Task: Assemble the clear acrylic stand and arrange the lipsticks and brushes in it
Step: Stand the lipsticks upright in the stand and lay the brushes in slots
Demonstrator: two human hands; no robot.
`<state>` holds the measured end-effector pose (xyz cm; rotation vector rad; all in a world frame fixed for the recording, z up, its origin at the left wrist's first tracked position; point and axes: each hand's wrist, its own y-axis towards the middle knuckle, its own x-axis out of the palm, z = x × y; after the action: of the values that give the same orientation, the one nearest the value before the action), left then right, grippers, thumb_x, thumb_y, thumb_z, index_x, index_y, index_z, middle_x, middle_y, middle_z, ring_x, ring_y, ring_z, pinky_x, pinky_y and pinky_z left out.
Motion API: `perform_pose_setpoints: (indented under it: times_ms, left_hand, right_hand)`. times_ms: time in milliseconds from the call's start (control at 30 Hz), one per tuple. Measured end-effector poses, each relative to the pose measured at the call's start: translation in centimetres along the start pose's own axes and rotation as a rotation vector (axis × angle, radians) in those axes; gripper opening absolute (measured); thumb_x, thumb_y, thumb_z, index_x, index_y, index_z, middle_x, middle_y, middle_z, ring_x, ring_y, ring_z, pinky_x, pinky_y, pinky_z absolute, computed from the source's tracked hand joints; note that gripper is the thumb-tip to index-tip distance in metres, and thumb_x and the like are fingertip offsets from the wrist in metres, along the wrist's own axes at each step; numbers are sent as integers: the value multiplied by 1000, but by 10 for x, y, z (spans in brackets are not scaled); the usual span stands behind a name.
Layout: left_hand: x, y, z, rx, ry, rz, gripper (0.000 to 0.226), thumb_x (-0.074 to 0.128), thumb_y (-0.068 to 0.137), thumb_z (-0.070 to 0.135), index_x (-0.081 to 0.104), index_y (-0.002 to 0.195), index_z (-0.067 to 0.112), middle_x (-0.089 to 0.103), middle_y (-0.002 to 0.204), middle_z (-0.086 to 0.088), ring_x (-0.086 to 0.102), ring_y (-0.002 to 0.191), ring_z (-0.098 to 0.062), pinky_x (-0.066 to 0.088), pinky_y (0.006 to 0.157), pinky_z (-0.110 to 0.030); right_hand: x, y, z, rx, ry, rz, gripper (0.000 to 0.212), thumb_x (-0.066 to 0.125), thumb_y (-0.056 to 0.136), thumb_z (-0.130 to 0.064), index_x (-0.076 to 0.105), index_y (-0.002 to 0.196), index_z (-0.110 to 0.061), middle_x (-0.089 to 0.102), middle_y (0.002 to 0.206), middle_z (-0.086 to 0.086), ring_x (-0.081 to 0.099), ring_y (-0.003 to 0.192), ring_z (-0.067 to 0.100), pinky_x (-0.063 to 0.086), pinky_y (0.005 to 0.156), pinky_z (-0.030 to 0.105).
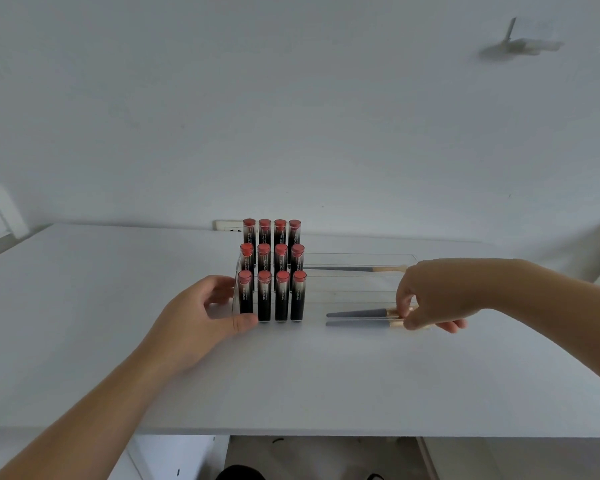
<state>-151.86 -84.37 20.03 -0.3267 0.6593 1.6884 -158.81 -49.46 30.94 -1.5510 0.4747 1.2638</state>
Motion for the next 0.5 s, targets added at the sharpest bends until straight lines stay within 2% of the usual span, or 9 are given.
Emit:
perform_pose_setpoints:
  times_ms: [167,267,367,500]
  left_hand:
    - [0,1,0,0,-1,4,86,75,49,78,63,123,37,67,117,23,60,112,5,45,91,-24]
    - [0,0,0,-2,-8,5,93,71,42,90,63,121,40,67,115,26,60,110,7,45,89,-23]
    - [0,-1,0,-7,2,9,98,66,37,96,62,119,42,67,114,28,60,108,9,45,86,-19]
    - [0,1,-1,-17,16,9,107,65,35,97,62,124,38,67,117,24,61,111,2,47,92,-27]
  right_hand:
    - [3,-5,4,73,-97,-16,19,53,92,-39,61,105,-28,70,53,-9,62,42,3,43,57,22]
    - [6,-5,9,73,-109,18,13,54,93,-38,60,102,-30,67,50,-9,62,43,5,47,60,22]
    - [10,-2,16,58,-78,65,10,58,89,-42,58,91,-33,65,48,-9,64,51,10,51,62,25]
    - [12,-1,25,29,46,123,13,67,82,-43,58,81,-33,69,56,-4,58,44,5,44,55,22]
